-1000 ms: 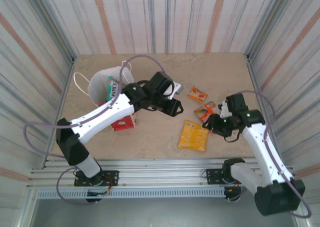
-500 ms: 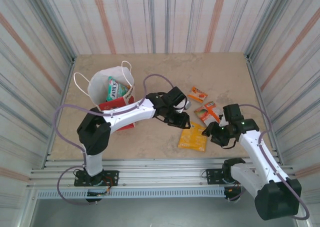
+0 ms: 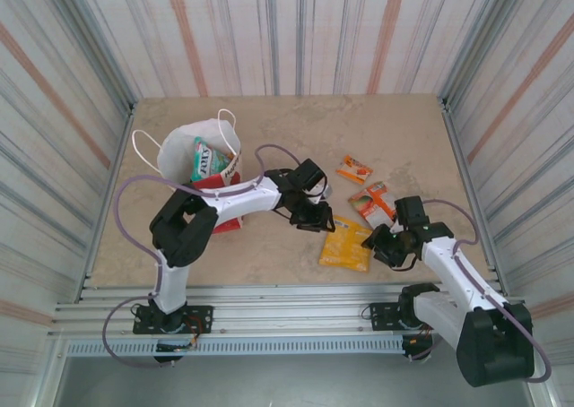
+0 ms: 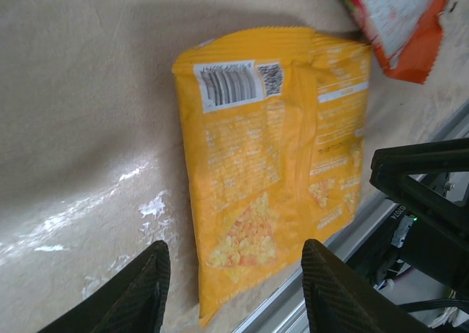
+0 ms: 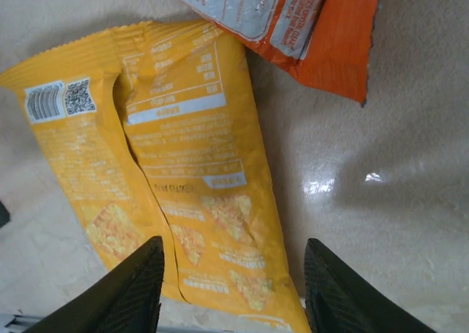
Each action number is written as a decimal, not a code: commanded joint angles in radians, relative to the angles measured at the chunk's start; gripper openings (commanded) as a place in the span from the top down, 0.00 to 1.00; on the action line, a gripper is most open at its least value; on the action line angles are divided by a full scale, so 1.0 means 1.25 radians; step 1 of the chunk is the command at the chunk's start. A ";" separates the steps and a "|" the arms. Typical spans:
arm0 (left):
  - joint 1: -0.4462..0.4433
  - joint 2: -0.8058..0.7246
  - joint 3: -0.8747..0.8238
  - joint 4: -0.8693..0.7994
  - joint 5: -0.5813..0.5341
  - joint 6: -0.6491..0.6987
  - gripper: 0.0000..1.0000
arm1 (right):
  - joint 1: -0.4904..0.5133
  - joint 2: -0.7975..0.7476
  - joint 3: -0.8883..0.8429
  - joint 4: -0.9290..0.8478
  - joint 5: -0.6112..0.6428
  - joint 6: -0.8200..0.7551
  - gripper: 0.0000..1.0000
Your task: Place the snacks into the paper bag
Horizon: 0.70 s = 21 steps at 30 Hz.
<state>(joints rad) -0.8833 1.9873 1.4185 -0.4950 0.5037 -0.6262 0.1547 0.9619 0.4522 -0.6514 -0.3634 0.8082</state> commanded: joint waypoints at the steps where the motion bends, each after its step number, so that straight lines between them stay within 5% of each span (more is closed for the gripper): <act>1: -0.001 0.029 0.015 -0.007 0.022 -0.004 0.48 | -0.005 0.017 -0.013 0.034 -0.008 0.023 0.51; 21: 0.021 0.105 -0.017 0.109 0.137 -0.038 0.55 | 0.044 0.114 -0.047 0.185 -0.073 0.064 0.70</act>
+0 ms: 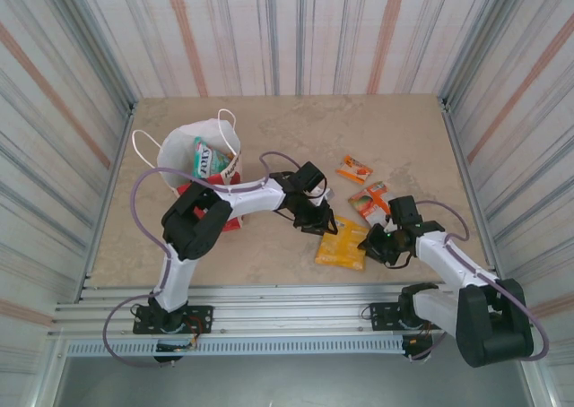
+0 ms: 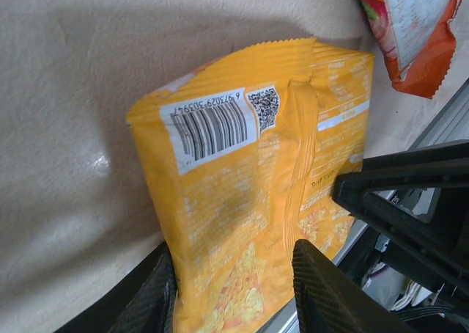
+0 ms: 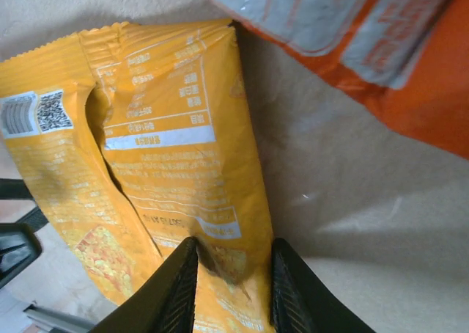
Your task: Place the snacks into the paper bag
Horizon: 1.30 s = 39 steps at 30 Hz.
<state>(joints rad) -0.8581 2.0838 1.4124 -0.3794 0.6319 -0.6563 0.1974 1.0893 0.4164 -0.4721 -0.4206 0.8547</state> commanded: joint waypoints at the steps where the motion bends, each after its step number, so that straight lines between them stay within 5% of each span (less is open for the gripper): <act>1: 0.001 0.028 -0.013 0.017 0.035 -0.014 0.56 | 0.011 0.015 -0.021 0.055 -0.033 0.034 0.70; 9: 0.006 0.027 -0.030 0.018 0.024 -0.021 0.56 | 0.021 0.044 -0.028 0.108 -0.053 0.048 0.74; 18: 0.007 -0.059 -0.004 -0.039 -0.019 0.021 0.79 | 0.025 0.014 0.001 0.098 -0.043 0.036 0.62; 22: 0.007 -0.137 0.037 -0.120 -0.088 0.067 0.88 | 0.021 -0.060 0.050 0.021 -0.004 0.003 0.48; 29: 0.015 -0.250 0.173 -0.313 -0.229 0.170 0.95 | 0.007 -0.194 0.143 -0.027 0.032 -0.011 0.43; 39: 0.046 -0.304 0.555 -0.684 -0.511 0.324 1.00 | 0.110 -0.061 0.373 -0.071 0.061 -0.100 0.43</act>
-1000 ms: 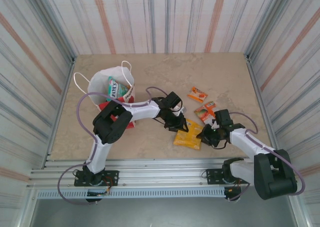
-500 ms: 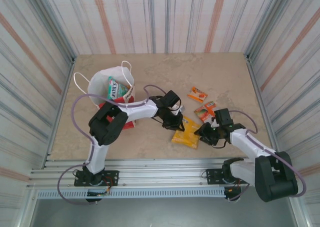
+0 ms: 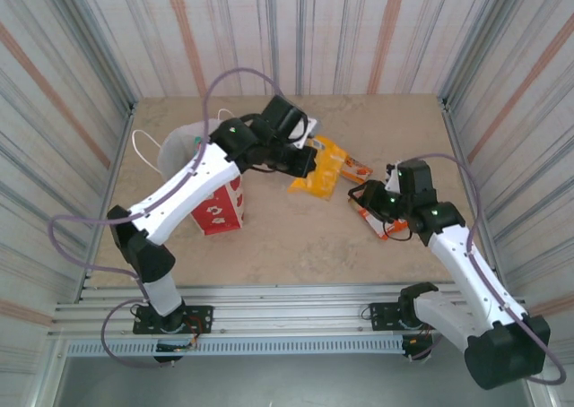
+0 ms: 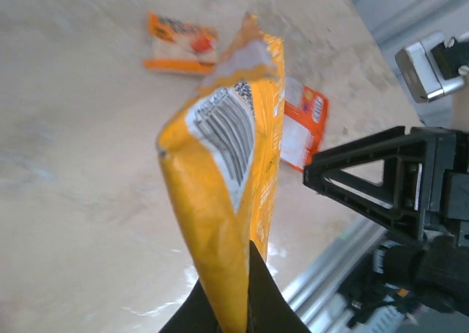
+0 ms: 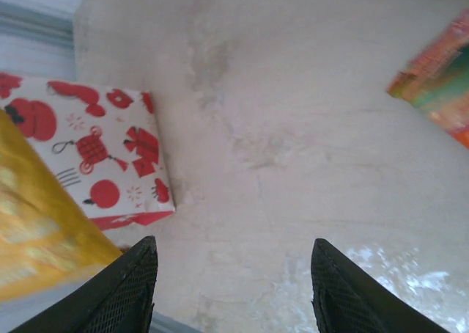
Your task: Place the snacks into the paper bag
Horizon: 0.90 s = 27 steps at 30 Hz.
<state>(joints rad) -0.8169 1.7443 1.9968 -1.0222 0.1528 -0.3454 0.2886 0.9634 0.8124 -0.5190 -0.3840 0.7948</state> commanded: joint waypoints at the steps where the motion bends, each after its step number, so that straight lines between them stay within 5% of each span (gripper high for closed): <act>1: 0.019 -0.032 0.131 -0.202 -0.157 0.087 1.00 | 0.056 0.064 0.079 -0.033 0.042 -0.061 0.43; 12: 0.138 -0.071 0.434 -0.336 -0.338 0.198 1.00 | 0.180 0.227 0.202 -0.006 0.069 -0.088 0.43; 21: 0.203 -0.215 0.347 -0.329 -0.564 0.206 1.00 | 0.199 0.256 0.207 -0.001 0.070 -0.086 0.44; 27: 0.252 -0.207 0.282 -0.443 -0.572 0.150 1.00 | 0.202 0.266 0.207 -0.005 0.065 -0.086 0.43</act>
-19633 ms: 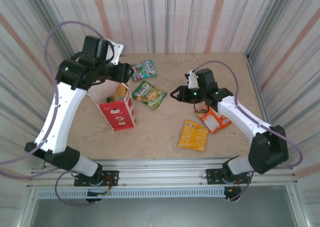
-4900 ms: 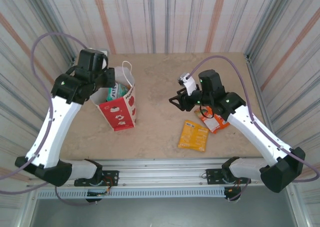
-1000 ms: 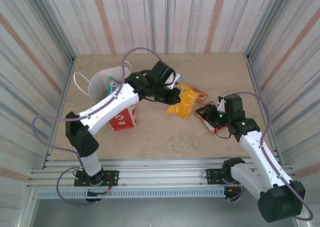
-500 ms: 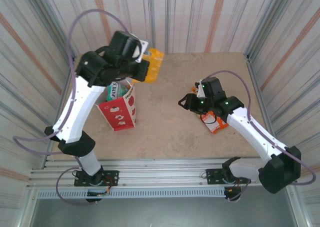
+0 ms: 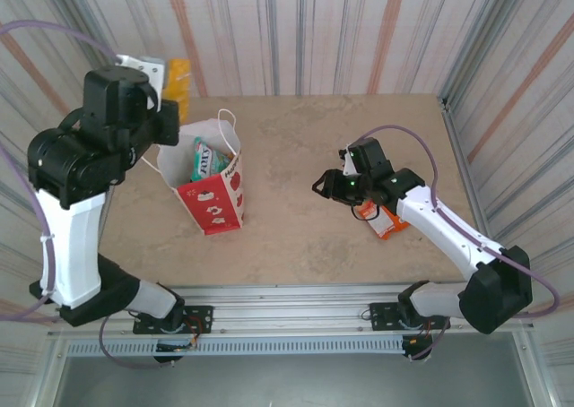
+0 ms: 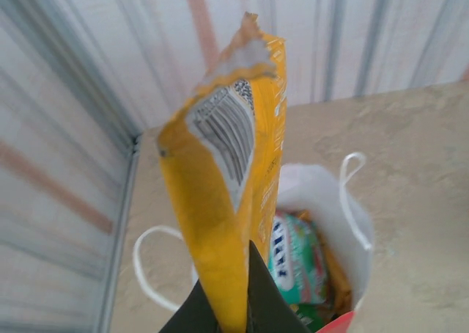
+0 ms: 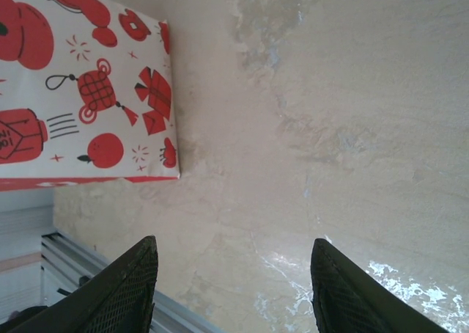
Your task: Place the snacks into the paper bag
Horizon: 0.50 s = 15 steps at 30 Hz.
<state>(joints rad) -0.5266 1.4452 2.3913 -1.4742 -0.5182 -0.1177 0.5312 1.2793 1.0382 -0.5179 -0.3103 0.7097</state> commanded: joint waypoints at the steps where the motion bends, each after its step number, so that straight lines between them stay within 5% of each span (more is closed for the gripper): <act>1: 0.030 0.041 -0.045 -0.100 -0.024 -0.041 1.00 | 0.010 0.015 0.026 -0.007 0.005 -0.018 0.43; 15: 0.136 0.117 -0.192 -0.113 0.104 -0.107 0.97 | 0.019 0.014 0.009 -0.031 0.016 -0.023 0.43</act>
<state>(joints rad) -0.3721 1.5887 2.1372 -1.5635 -0.4202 -0.1967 0.5461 1.2999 1.0382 -0.5259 -0.3096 0.6983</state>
